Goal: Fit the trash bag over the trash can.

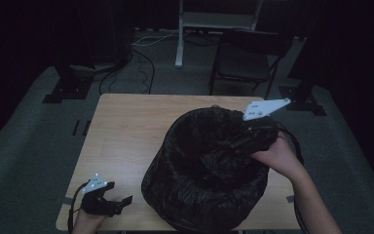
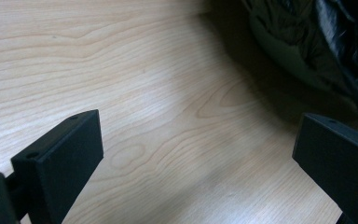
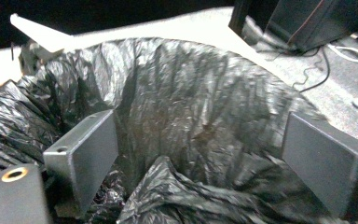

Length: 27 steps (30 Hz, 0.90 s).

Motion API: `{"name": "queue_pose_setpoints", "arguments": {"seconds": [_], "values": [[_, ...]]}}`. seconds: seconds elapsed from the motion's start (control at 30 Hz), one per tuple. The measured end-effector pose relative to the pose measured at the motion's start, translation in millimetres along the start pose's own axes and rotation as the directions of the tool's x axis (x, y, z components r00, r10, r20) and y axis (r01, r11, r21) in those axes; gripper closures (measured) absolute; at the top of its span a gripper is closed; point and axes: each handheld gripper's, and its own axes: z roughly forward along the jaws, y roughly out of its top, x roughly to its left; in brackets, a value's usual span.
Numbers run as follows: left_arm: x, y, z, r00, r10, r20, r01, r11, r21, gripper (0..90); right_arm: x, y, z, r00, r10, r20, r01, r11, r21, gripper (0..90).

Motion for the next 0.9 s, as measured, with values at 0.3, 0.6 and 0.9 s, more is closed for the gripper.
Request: {"name": "queue_pose_setpoints", "arguments": {"seconds": [0.3,0.6,0.9], "values": [[5.4,-8.8,-7.6,0.9993,-0.017,-0.034,0.017,0.9999,0.003,2.1,-18.0,-31.0,-41.6,0.9906,0.118,0.069,-0.104,0.977,-0.185,10.5],[14.2,-18.1,-18.0,0.9955,-0.054,-0.078,0.052,0.9984,-0.019,2.1,-28.9,-85.0,-70.7,0.9517,0.249,0.180,-0.195,0.942,-0.273,10.4],[17.2,-25.2,-20.4,0.9905,-0.050,-0.128,0.049,0.9988,-0.006,2.1,-32.8,-141.7,-82.7,0.8984,0.344,0.273,-0.270,0.923,-0.274,10.4]]}}
